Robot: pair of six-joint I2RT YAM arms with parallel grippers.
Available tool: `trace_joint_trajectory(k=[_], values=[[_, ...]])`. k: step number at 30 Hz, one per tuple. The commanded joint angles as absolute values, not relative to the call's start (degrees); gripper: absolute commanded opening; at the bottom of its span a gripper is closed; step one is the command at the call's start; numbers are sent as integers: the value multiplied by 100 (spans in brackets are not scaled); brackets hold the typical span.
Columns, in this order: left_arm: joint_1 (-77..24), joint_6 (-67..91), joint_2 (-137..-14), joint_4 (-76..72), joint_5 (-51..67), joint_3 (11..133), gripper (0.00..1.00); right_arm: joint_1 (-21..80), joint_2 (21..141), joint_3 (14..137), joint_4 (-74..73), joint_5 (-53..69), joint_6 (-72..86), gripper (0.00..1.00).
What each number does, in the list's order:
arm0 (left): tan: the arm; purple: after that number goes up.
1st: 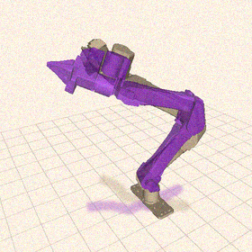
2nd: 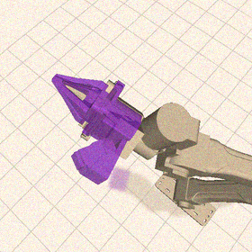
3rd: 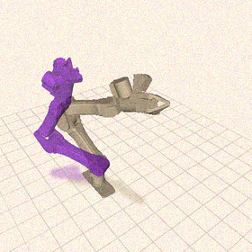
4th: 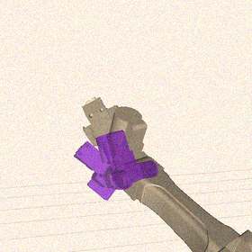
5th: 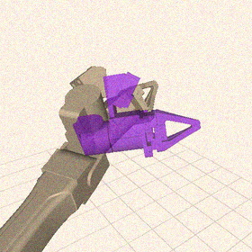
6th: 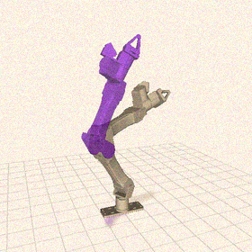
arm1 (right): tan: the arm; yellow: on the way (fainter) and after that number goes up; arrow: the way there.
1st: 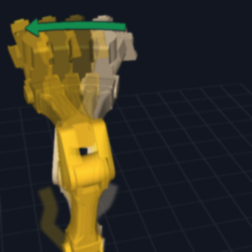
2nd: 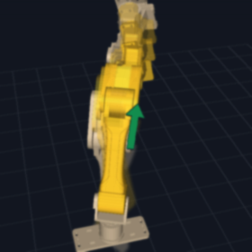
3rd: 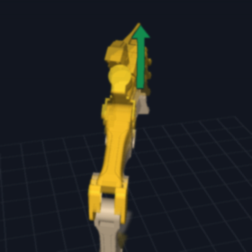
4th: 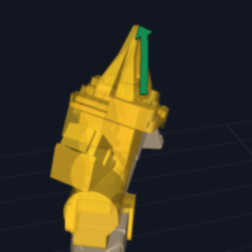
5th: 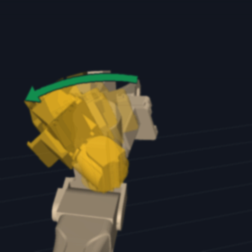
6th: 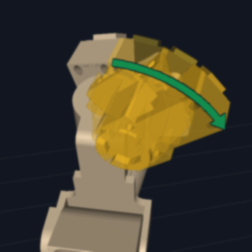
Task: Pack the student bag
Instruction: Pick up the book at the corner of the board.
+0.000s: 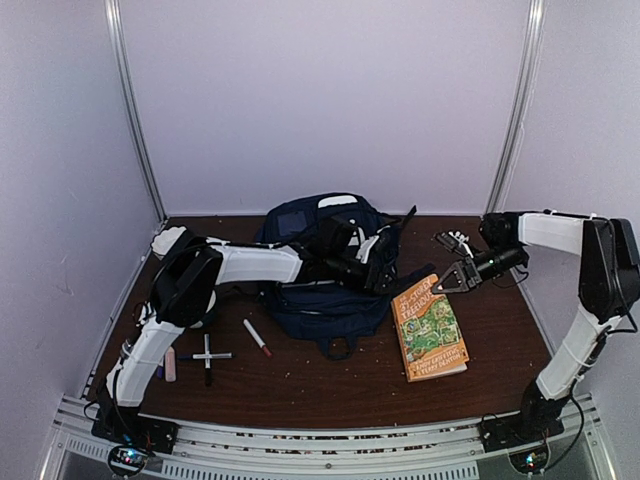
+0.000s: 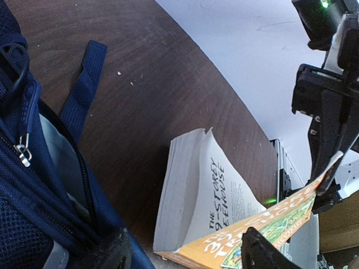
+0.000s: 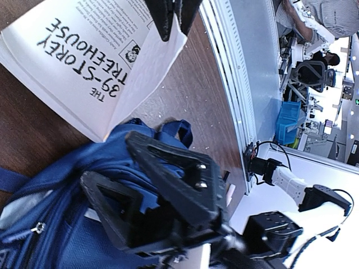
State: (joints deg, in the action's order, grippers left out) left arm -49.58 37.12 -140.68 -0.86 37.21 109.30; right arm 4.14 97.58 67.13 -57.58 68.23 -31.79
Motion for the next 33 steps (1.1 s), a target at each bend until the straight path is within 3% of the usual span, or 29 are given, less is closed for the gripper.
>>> trace_joint_trajectory(k=[1,14,23,33], values=[[-4823,4025,-14019,-390,3685,10605,71,404,9460,6937,-6045,7296,-3494,0],[-4746,5000,-14281,-2223,4771,10441,73,404,9577,7514,-6071,7462,-3343,0],[-4835,5278,-14917,-2030,5215,11356,72,299,9721,7227,-5473,7206,-2991,0],[-4870,5569,-15160,-2399,5309,11687,52,62,9825,6695,-4349,5970,-1836,1]])
